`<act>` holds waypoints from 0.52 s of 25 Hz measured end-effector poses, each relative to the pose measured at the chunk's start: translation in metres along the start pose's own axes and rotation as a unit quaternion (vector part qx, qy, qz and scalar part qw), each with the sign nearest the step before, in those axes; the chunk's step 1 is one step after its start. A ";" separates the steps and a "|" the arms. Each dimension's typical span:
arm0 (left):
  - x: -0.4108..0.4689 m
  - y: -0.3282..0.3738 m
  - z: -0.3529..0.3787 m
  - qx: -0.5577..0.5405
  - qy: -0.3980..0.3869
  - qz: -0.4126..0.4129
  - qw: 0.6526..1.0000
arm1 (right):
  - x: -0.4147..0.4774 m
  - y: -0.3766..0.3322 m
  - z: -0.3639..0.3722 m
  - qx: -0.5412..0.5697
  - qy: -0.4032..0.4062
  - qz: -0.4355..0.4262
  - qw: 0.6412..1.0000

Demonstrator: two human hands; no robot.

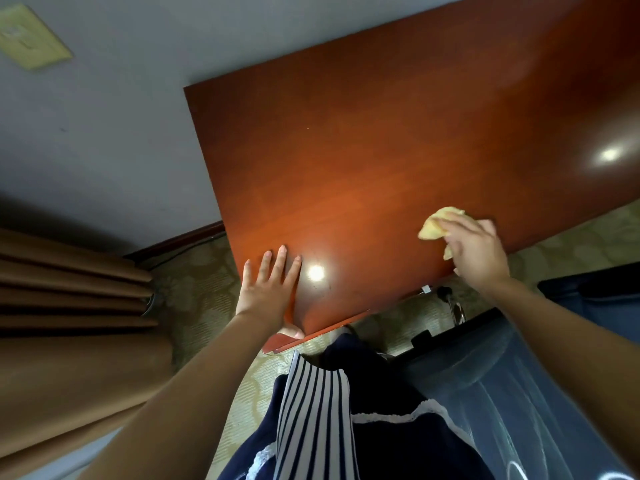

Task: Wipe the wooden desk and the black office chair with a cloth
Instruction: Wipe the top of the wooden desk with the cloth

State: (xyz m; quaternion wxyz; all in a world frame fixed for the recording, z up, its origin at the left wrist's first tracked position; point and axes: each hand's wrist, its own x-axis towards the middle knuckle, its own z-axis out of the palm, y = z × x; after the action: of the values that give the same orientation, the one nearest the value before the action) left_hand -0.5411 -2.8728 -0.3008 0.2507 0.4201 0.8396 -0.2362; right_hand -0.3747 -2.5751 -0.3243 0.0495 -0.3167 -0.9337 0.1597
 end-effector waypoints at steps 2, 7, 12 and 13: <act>0.001 0.001 0.000 0.004 -0.005 -0.001 1.000 | 0.015 -0.002 0.002 0.028 0.040 0.149 0.988; -0.001 0.000 0.002 0.009 -0.004 -0.009 1.000 | 0.025 -0.065 0.025 0.025 0.029 0.237 0.971; 0.000 -0.002 0.003 0.011 -0.001 -0.011 1.000 | -0.011 -0.124 0.051 -0.029 0.006 0.020 0.999; 0.000 -0.002 0.003 0.009 0.000 -0.011 1.000 | -0.018 -0.131 0.055 -0.033 -0.001 -0.012 0.999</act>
State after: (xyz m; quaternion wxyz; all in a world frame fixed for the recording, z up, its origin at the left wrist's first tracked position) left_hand -0.5421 -2.8755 -0.3026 0.2443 0.4128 0.8421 -0.2467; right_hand -0.4465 -2.6991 -0.3331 0.0396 -0.3071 -0.9421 0.1286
